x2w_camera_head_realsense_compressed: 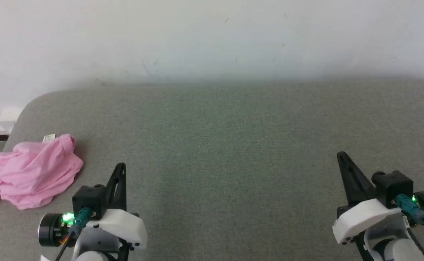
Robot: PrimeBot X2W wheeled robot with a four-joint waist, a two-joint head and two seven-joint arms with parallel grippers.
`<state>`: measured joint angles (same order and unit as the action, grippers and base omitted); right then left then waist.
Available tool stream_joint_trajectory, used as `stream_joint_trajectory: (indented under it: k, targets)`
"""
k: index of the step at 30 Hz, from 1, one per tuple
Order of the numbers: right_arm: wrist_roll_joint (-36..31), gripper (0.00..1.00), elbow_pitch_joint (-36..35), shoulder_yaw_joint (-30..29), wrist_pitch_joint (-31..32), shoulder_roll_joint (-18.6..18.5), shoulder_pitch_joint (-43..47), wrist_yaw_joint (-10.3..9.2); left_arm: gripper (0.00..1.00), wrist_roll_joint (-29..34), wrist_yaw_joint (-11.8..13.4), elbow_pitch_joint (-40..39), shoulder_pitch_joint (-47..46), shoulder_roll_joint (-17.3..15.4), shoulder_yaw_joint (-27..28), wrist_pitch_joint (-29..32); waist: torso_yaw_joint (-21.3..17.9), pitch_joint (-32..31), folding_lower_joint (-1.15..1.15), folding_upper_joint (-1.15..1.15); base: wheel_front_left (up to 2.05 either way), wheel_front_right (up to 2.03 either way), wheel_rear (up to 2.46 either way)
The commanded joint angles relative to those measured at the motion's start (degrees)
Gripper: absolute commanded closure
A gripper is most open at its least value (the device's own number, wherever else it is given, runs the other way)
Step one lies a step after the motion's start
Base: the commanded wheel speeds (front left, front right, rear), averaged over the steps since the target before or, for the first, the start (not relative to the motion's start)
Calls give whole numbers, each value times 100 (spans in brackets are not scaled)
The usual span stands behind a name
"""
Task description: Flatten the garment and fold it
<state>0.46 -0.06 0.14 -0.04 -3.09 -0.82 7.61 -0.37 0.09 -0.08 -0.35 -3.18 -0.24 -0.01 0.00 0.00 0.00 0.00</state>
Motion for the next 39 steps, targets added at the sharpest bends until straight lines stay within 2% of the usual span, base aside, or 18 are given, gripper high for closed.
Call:
stream_joint_trajectory:
  k: [1, 39]
  targets:
    - [-46, 100, 6, -14, 4, 22, 82, -12, 100, 37, -9, 8, 35, 30, 24, 1, 0, 0, 0, 0, 0, 0, 0]
    - [-46, 100, 6, -14, 4, 22, 82, -12, 100, 37, -9, 8, 35, 30, 24, 1, 0, 0, 0, 0, 0, 0, 0]
